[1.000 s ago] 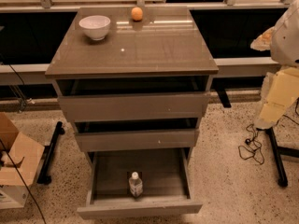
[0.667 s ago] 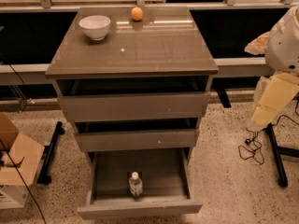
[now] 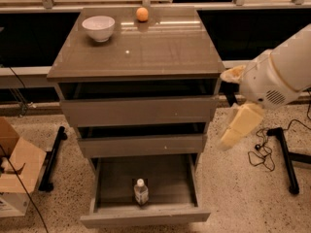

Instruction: Pick blue plastic bottle from bottom drawer and place on counter

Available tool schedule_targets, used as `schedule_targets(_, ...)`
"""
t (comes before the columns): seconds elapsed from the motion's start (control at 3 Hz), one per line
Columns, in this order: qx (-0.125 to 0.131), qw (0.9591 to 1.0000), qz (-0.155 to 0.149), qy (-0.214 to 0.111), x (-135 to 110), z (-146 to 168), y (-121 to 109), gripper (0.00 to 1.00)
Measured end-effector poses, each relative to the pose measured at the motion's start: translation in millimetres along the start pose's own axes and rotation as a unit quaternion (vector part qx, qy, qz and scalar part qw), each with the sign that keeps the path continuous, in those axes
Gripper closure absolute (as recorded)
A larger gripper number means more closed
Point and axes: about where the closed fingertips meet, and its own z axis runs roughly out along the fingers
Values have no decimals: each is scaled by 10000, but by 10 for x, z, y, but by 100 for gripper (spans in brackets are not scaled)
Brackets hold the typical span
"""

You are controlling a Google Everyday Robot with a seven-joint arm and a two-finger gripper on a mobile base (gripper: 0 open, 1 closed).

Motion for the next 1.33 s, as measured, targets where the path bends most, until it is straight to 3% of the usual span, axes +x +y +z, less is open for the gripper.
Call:
schedule_targets(0.33, -660, 9921, 505, -937, 53, 808, 89, 0)
schedule_targets(0.67, -632, 9930, 470, -878, 36, 754, 92, 0)
schedule_targets(1.0, -599, 9915, 698, -923, 76, 855, 112, 0)
schedule_targets(1.33, -827, 9860, 847, -1174, 25, 1337, 175, 0)
